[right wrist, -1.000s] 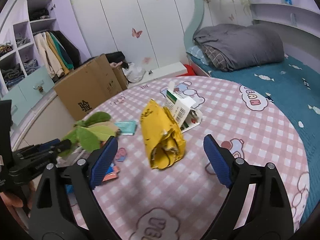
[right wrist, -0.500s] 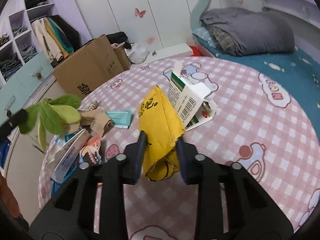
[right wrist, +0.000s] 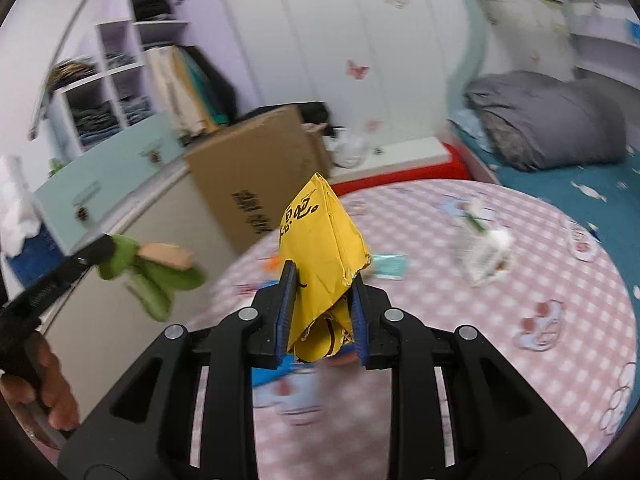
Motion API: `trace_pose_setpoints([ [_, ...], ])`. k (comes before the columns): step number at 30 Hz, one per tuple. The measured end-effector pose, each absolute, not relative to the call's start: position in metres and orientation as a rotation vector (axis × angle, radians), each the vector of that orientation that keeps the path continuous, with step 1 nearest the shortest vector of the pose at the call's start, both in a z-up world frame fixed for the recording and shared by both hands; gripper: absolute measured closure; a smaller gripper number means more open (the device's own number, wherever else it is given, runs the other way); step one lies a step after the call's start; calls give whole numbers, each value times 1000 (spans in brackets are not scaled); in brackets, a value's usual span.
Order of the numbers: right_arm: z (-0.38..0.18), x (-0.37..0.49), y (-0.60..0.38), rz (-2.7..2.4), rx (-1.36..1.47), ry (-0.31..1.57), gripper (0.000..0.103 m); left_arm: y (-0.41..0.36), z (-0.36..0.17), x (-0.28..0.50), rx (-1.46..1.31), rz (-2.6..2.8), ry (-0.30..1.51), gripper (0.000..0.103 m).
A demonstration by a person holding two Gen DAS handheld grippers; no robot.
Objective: Collect trash
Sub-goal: 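Carry both items over the blue bin and open both grippers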
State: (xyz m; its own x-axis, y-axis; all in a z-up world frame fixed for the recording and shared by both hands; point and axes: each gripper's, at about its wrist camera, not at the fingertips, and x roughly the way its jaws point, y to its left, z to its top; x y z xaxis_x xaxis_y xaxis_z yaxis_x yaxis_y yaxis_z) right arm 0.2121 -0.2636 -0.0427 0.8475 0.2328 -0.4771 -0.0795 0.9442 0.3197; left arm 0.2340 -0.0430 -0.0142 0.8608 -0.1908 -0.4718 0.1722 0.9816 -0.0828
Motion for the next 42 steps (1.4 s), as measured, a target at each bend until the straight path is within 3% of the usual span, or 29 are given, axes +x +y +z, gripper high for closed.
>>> trace_pose_setpoints([
  [11,-61,229,-105,421,198,626,78,85,-39,211,-159,-40,528,101],
  [23,-165,268,43,558,100,848,77,203,-144,240,-245,163,737,101],
  [27,-206,284,72,572,115,901,67,227,-184,251,-258,216,808,101],
  [28,-213,288,76,571,114,905,43,231,-191,254,-260,228,822,101],
  [29,-222,292,80,557,108,905,38,236,-199,257,-260,240,838,101],
  [33,-253,302,85,538,119,982,37,249,-231,270,-260,284,912,101],
  [42,-262,304,81,498,89,985,35,246,-264,282,-267,278,986,101],
])
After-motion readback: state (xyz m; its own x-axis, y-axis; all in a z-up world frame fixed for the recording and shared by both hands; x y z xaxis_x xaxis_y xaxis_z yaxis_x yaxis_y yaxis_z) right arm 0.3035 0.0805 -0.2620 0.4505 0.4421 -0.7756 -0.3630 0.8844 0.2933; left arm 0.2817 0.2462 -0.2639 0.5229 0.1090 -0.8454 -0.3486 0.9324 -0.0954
